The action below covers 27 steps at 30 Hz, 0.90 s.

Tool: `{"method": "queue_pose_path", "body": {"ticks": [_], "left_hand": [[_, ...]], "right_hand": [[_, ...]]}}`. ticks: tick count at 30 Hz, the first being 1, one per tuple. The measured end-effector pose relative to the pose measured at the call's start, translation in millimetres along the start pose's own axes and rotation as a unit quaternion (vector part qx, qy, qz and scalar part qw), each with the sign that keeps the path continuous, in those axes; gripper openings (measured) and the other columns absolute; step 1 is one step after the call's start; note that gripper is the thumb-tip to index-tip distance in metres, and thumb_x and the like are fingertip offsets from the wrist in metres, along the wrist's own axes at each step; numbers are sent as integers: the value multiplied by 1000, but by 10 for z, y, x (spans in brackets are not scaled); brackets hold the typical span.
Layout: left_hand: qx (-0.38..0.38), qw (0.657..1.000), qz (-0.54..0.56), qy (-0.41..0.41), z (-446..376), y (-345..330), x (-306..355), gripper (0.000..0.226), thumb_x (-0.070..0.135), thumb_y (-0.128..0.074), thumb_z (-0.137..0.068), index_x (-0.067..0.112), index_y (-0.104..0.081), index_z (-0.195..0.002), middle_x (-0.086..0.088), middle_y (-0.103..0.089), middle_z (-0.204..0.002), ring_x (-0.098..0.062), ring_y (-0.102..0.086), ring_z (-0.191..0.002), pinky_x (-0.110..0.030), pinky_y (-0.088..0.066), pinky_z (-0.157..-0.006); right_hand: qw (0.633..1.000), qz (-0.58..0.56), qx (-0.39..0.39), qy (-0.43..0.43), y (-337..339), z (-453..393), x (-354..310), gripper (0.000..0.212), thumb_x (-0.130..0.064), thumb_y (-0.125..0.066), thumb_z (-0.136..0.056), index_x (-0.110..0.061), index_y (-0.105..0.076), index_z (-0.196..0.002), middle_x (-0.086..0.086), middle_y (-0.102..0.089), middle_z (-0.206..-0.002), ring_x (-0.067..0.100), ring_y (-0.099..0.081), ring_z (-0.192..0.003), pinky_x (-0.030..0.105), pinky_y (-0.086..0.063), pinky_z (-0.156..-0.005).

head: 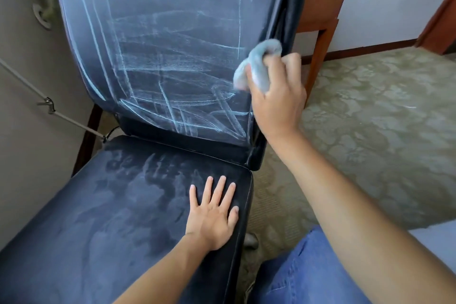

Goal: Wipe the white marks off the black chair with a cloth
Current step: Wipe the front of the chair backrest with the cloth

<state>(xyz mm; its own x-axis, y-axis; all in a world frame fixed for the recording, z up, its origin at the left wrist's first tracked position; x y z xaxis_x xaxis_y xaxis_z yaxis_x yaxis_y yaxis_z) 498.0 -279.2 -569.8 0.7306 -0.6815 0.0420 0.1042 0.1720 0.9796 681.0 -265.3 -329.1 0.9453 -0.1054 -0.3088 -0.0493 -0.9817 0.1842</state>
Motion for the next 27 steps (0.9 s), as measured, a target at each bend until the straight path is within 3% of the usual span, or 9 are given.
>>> {"method": "queue_pose_path", "body": {"ticks": [3, 5, 7, 14, 15, 17, 19, 22, 27], "left_hand": [[15, 1000, 19, 3, -31, -3, -22, 66, 59, 0, -104, 35, 14, -163, 5, 22, -172, -26, 28, -156, -63, 17, -121], [15, 999, 32, 0, -27, -11, -41, 67, 59, -1, -103, 35, 12, -164, 6, 21, -172, -25, 26, -157, -62, 18, -121], [14, 999, 40, -15, -5, 11, -84, 69, 62, -7, -104, 36, 8, -165, 7, 20, -171, -24, 23, -159, -59, 17, -122], [-11, 985, 115, -131, 82, 203, -612, 85, 66, -19, -83, 42, -22, -164, 24, 7, -168, -7, 5, -161, -27, 6, -127], [11, 983, 101, -153, 144, 169, -734, 79, 67, -26, -86, 44, -28, -162, 22, 1, -169, -9, -2, -161, -30, 6, -129], [47, 985, 24, -166, 303, 40, -881, 68, 72, -41, -93, 46, -42, -156, 13, -25, -169, -19, -23, -159, -53, -7, -125], [61, 988, -7, -141, 401, -88, -900, 65, 76, -40, -96, 47, -46, -153, 7, -39, -165, -25, -34, -154, -66, -18, -116], [74, 989, -4, -124, 421, -129, -831, 63, 76, -33, -99, 45, -48, -153, 4, -45, -162, -29, -37, -152, -73, -24, -112], [48, 996, 16, -67, 388, -155, -788, 63, 74, -28, -101, 43, -53, -150, 1, -49, -159, -37, -45, -147, -79, -31, -109]], "right_hand": [[981, 45, -178, 56, 45, 1003, 200, 22, -1, -76, -75, -9, -65, -92, 11, -53, -86, 27, -54, -64, 28, -39, -50], [936, 95, -339, 1, 21, 1622, 482, 32, -4, -79, -70, -12, -67, -98, 10, -54, -90, 35, -60, -63, 33, -44, -50], [897, 124, -419, -56, -17, 1792, 651, 34, -13, -87, -70, -13, -71, -100, 8, -56, -92, 37, -64, -62, 36, -48, -51], [934, 87, -345, 27, 529, 1276, 597, 33, -19, -91, -75, -24, -61, -88, -4, -54, -86, 21, -49, -54, 26, -33, -48], [936, 88, -338, 42, 591, 1184, 559, 32, -21, -90, -77, -25, -62, -92, -4, -55, -90, 23, -53, -54, 27, -36, -45], [941, 90, -322, 56, 649, 921, 437, 36, -21, -88, -80, -28, -60, -102, -5, -55, -99, 29, -59, -58, 31, -45, -43], [947, 72, -305, 75, 662, 603, 233, 37, -19, -84, -83, -27, -59, -109, -2, -56, -107, 29, -63, -67, 33, -49, -46], [949, 56, -274, 147, 545, 98, -96, 32, -15, -78, -85, -15, -67, -116, 11, -57, -112, 26, -58, -72, 26, -41, -52], [960, 83, -219, 152, 24, -392, -285, 29, -15, -70, -87, -13, -68, -116, 13, -55, -110, 30, -59, -84, 30, -41, -58]]}}
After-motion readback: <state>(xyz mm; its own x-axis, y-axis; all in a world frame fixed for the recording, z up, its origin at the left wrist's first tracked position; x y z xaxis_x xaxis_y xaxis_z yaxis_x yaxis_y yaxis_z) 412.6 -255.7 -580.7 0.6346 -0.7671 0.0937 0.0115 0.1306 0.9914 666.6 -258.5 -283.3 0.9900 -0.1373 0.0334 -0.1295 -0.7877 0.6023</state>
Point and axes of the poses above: each hand's wrist, its own z-axis away from the middle knuckle, its own y-axis out of the back of the hand, x = y × z, the point moved 3 cm from there along -z, towards the middle knuckle
